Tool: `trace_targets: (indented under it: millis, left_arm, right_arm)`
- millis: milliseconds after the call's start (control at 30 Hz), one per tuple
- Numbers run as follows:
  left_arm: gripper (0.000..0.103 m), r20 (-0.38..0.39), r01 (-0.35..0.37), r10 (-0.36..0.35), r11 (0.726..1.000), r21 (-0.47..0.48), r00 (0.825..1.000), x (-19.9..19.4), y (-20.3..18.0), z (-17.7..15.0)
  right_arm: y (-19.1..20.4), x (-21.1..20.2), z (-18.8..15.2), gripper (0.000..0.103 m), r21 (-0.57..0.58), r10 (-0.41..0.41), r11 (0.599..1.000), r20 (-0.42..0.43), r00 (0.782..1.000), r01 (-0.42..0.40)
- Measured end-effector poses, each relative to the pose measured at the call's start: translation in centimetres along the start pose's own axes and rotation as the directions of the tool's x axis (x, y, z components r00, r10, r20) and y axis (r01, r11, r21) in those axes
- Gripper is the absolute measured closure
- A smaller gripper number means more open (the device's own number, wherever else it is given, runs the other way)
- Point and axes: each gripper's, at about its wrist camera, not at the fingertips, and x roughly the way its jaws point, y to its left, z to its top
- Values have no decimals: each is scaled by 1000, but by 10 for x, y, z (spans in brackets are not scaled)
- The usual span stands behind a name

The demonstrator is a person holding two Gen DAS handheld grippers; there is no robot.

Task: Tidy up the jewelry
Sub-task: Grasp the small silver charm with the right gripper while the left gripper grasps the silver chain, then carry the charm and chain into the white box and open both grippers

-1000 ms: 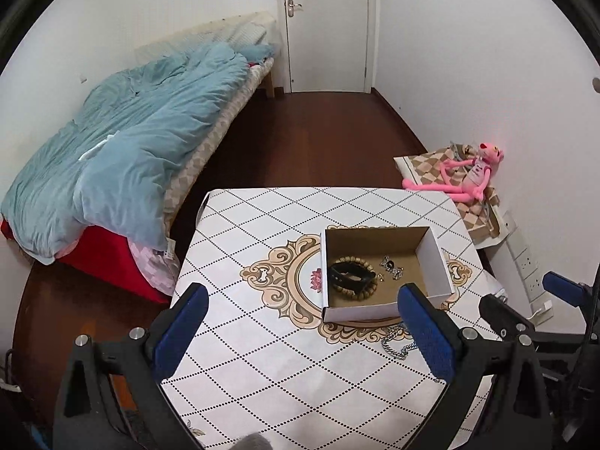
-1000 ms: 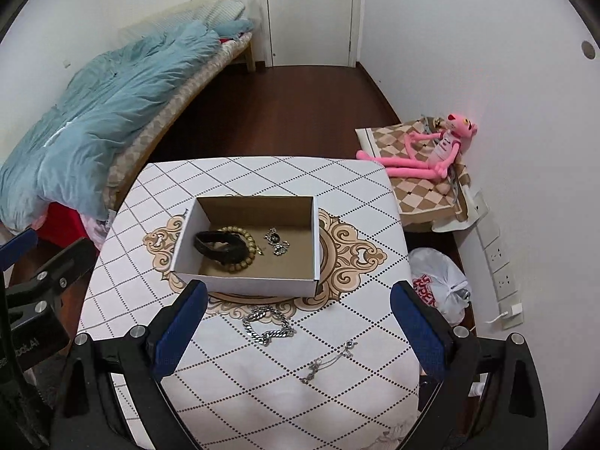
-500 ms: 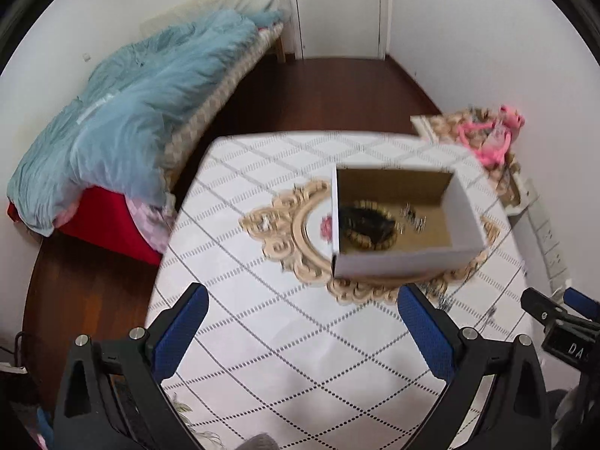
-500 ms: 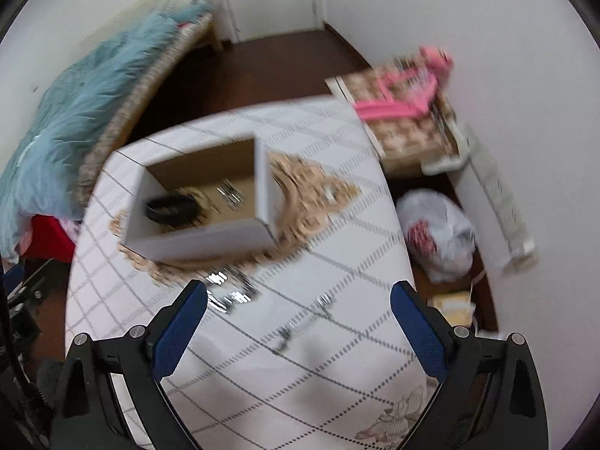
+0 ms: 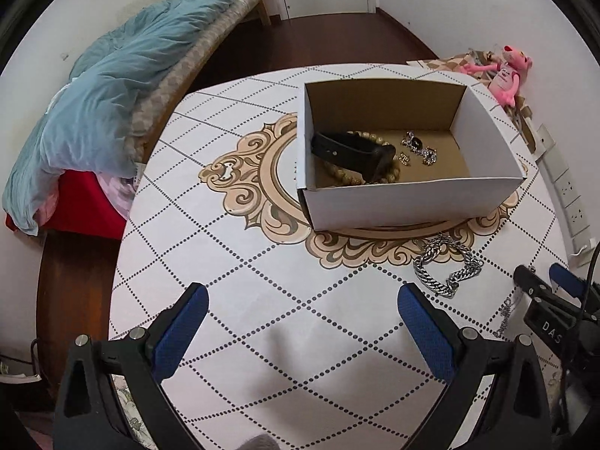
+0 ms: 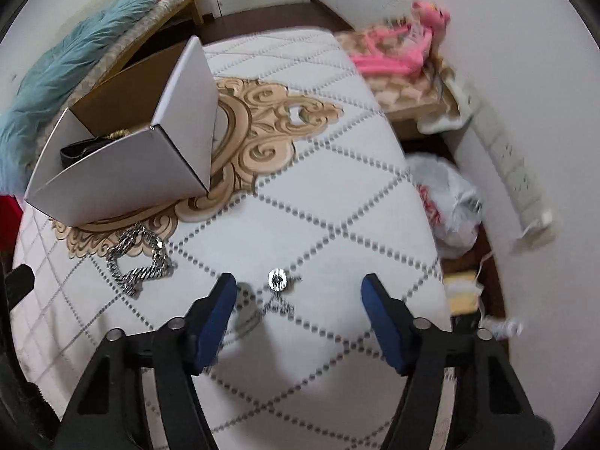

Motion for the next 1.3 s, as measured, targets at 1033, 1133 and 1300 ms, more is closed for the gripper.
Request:
trace_targets:
  millis: [1033,1133,1300]
  left_arm:
    - [97,-67,307,-300,933,189,952,44,-81,16]
    - [97,-56,324,-320,934,149,946,40,-65,13]
    - [97,2,348,-350,933,91,937,13,-28,6]
  right_arm:
    - [-35,-3,1,93,117,12,993,26,1000,-15]
    - [-35,-9,0,93,120,23,992,37,999,-27]
    - [-30,-27,2,93,116,62,991,65,996,-70]
